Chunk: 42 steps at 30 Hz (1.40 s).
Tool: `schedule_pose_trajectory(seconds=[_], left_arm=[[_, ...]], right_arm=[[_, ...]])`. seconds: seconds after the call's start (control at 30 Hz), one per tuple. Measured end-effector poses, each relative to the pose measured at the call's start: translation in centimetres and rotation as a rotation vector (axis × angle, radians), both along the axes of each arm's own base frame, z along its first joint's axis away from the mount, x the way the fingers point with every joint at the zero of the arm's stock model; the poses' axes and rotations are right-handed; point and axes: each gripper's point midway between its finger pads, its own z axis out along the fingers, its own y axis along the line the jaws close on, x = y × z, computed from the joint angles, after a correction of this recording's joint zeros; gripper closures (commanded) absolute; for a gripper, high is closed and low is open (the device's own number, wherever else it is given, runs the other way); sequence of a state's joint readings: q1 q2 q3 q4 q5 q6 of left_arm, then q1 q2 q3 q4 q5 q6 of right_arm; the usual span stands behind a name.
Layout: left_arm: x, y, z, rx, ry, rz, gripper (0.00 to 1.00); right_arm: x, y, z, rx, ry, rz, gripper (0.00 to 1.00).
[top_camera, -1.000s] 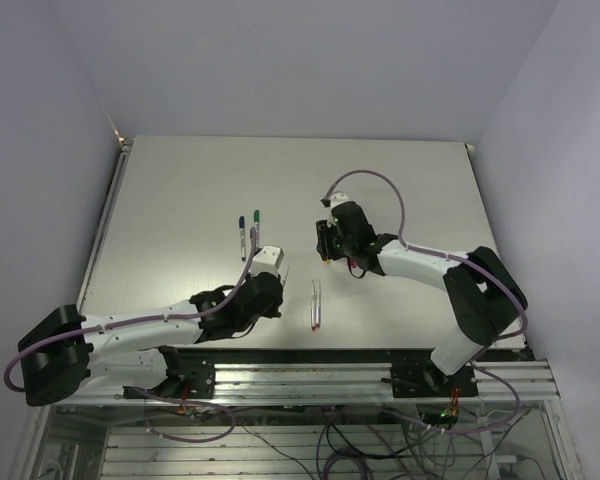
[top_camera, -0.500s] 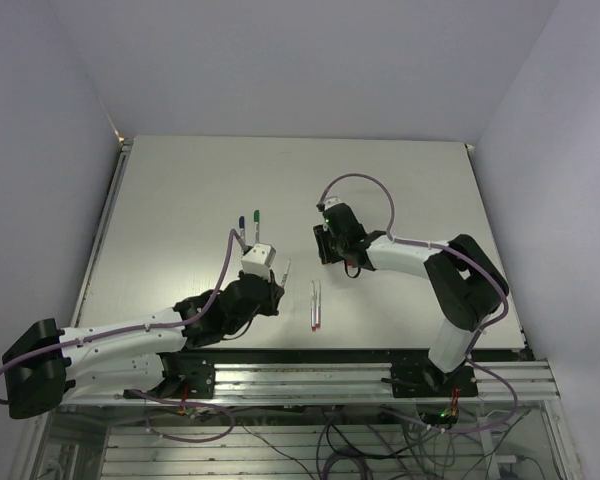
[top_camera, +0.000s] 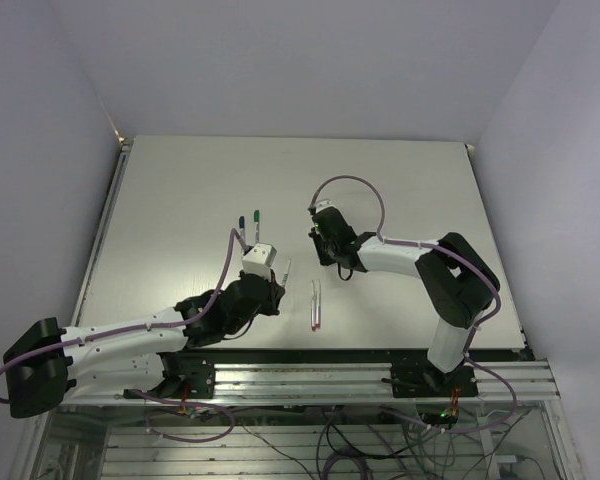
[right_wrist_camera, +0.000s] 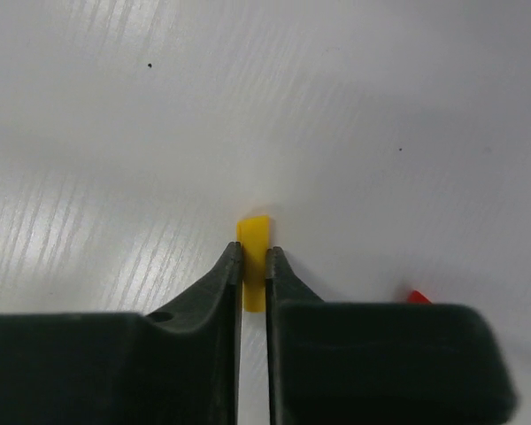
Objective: Insert the pens into the pen caps
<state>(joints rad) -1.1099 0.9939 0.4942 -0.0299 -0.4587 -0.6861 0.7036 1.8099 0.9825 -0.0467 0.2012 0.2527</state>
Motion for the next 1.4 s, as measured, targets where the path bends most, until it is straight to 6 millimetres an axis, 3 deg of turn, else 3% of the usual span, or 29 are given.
schedule_pose_trajectory(seconds=[0.43,0.53,0.63,0.83,0.93,1.1,1.27,1.4], left_arm=[[-0.1,0.2,-0.5,0.005,0.004,0.002,0.93],[0.0,0.0,-0.4,-0.011,-0.007,-0.001,0.93],[0.1,-0.7,0.3,-0.053,-0.033,-0.017,0.93],[0.3,-2.3,1.9,-0.174,-0.095,-0.061,0.93],[0.4,-3.1,3.6,-0.248,-0.136,-0.081,0.93],[0.4,-4.7,6.0,-0.343,-0.198,-0.128,0.93],[0.2,-6.3,6.4,-0.377,-0.218,-0.184,0.93],[0.0,-7.2,7.2,-0.417,-0.236,-0.217,0.93]], right_arm=[[0.2,-0.1,0.4,0.009,-0.008,-0.026,1.0],[-0.6,-0.6,1.5,0.03,-0.016,-0.036,1.0],[-1.0,-0.7,4.3,0.1,-0.07,-0.045,1.0],[-1.4,-0.3,13.8,0.369,-0.308,-0.043,1.0],[-2.7,-0.5,17.7,0.516,-0.415,-0.018,1.0],[-4.7,-0.6,23.0,0.731,-0.544,0.026,0.91],[-6.1,-0.2,26.9,0.902,-0.625,0.079,0.89],[-6.8,-0.1,27.8,0.984,-0.648,0.098,0.9]])
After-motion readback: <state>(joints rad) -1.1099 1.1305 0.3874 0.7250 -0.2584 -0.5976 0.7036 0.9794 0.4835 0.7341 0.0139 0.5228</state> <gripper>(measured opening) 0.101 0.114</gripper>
